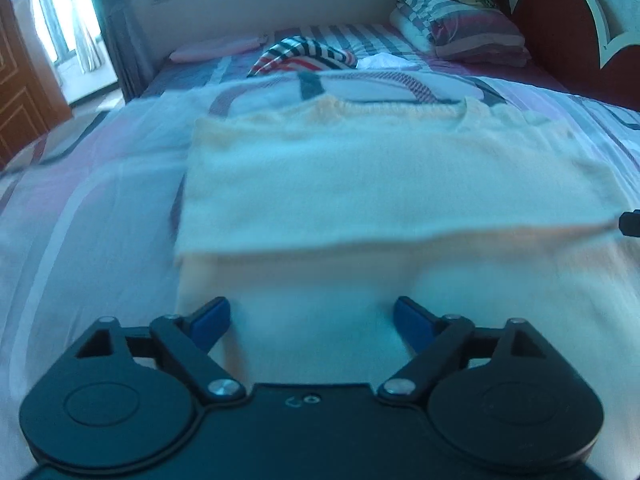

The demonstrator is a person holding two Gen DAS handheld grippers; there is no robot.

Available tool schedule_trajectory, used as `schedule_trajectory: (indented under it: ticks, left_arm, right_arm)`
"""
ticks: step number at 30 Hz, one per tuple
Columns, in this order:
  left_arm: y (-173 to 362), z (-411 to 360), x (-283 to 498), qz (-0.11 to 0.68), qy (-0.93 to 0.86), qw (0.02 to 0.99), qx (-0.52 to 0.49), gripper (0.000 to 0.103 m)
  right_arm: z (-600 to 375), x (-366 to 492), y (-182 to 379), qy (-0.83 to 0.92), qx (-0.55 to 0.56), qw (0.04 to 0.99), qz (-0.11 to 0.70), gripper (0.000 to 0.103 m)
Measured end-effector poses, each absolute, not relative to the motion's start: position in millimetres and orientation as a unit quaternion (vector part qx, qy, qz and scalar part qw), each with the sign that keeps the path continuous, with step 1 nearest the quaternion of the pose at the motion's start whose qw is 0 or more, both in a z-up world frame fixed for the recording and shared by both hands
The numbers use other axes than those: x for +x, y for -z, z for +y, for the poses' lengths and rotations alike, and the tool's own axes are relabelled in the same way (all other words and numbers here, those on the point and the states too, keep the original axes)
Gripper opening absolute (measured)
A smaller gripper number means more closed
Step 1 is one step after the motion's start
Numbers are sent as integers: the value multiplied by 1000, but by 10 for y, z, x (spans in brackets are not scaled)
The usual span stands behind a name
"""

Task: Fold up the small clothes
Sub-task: 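Grasp the sweater hem with the left gripper while the right gripper grasps beside it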

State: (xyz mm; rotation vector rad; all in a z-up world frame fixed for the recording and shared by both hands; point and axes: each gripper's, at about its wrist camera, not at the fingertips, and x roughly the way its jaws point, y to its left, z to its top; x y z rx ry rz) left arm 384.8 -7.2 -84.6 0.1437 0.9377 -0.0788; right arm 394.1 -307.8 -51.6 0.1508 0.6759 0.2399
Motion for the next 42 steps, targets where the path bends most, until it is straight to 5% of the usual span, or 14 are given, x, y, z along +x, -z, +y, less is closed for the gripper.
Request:
schedule_trajectory:
  ticks: [10,19,27,42]
  left_arm:
    - [741,675,2395,487,24,873,21,78]
    - [716,842,1717,483,54,874,7,71]
    - [693,773,1227,490,99,866,22,60]
    - [709,1006,1180,505,106,851,-98,35]
  right_arm:
    - [-3698,2457,741,-142,200,883,401,40]
    - [-3436,1429,796,-120,192,883,410,40]
    - [-3421,962,884,-111,252,867,416,40]
    - [-3615,1110,903,-111,309,856,399,40]
